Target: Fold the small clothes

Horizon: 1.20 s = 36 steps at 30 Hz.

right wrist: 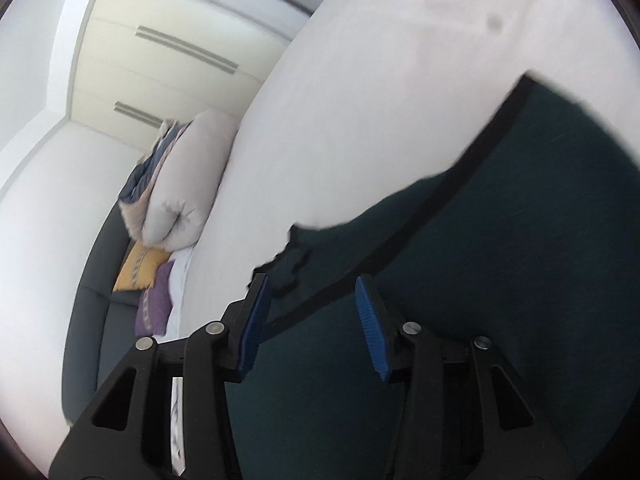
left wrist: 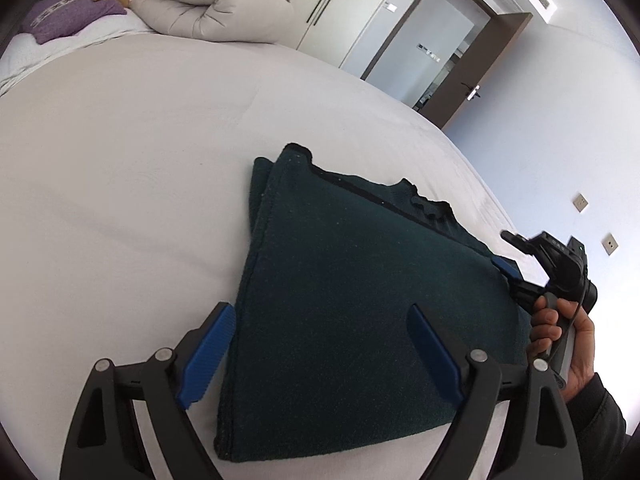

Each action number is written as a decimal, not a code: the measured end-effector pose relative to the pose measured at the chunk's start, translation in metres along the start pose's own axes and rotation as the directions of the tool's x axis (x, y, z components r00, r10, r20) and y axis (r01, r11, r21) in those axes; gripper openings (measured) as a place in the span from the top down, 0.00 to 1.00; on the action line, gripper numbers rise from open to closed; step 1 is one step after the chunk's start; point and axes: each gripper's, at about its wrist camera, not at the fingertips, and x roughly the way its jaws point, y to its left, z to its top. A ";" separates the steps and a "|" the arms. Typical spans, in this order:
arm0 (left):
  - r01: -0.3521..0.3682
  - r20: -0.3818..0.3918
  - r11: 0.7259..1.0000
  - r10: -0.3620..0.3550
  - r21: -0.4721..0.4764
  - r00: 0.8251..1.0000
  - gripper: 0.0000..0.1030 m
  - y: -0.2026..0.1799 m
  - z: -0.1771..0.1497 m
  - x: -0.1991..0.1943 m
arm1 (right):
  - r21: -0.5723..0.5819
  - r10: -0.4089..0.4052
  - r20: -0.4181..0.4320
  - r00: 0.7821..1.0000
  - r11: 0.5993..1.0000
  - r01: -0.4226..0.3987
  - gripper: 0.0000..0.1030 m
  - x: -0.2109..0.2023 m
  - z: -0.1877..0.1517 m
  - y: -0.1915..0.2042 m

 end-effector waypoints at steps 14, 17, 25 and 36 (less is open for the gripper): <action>0.007 -0.029 0.948 -0.017 -0.320 0.999 0.09 0.030 -0.044 -0.028 | -0.151 0.090 -0.309 0.947 0.978 -0.143 0.48 0.009 -0.120 0.029; 0.031 -0.031 0.935 -0.044 -0.354 0.999 0.09 0.033 -0.046 -0.025 | -0.105 0.129 -0.290 0.948 0.981 -0.166 0.48 -0.003 -0.119 0.016; 0.083 -0.017 0.880 -0.103 -0.469 0.995 0.09 0.055 -0.030 -0.015 | -0.085 0.141 -0.254 0.957 0.982 -0.167 0.45 -0.057 -0.095 0.011; 0.212 -0.304 0.877 -0.363 -0.431 0.881 0.09 0.058 0.021 0.042 | -0.090 0.206 -0.394 0.896 0.961 -0.260 0.45 -0.020 -0.104 0.055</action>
